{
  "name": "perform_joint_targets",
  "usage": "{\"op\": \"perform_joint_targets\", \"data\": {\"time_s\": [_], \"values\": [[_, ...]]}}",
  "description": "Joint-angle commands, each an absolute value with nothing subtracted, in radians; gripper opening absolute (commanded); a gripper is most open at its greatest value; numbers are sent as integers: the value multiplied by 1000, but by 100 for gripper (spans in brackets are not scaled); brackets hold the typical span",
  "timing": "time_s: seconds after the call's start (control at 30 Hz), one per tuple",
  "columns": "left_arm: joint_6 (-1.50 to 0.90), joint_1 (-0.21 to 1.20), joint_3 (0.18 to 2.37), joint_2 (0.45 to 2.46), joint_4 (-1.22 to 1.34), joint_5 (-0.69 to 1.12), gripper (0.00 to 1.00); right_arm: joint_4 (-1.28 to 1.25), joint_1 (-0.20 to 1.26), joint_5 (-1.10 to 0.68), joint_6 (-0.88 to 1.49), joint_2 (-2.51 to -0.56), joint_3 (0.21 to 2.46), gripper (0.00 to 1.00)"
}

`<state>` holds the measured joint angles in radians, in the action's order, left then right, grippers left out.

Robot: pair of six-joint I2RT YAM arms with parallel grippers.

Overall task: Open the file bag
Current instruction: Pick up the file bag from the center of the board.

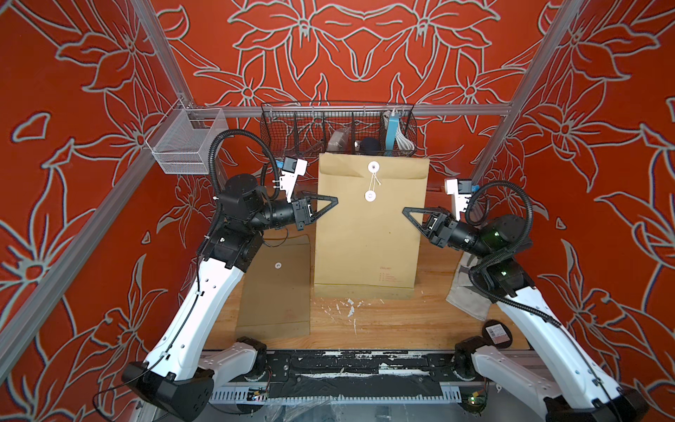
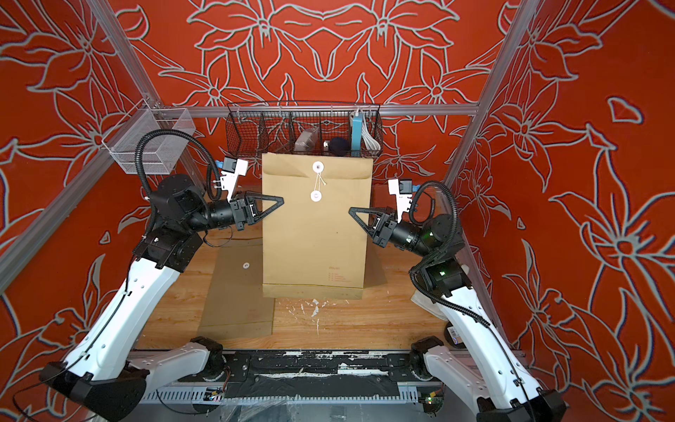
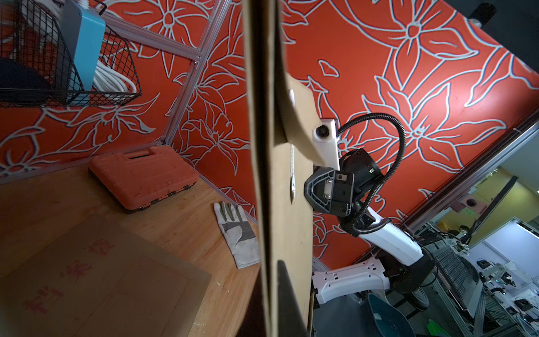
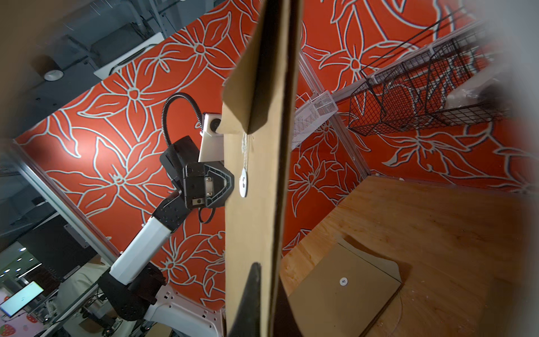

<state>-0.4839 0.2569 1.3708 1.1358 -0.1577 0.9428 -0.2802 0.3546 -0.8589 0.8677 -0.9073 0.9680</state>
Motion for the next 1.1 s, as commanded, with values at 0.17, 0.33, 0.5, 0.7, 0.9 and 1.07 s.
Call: {"op": "perform_joint_targets", "data": {"time_s": [0.17, 0.33, 0.5, 0.7, 0.9, 1.07], "values": [[-211, 293, 1555, 1125, -549, 682, 0, 233, 358, -619, 495, -841, 1119, 75], [-41, 473, 1661, 1162, -760, 375, 0, 368, 359, -537, 403, -831, 1167, 91], [29, 619, 1722, 1192, -839, 186, 0, 332, 359, -617, 428, -845, 1165, 86], [67, 721, 1768, 1212, -880, 62, 0, 104, 359, -759, 609, -884, 1100, 66], [80, 766, 1775, 1227, -883, 17, 0, -97, 363, -792, 801, -933, 1037, 45], [84, 783, 1780, 1239, -878, 8, 0, -100, 393, -788, 808, -964, 1039, 41]]}}
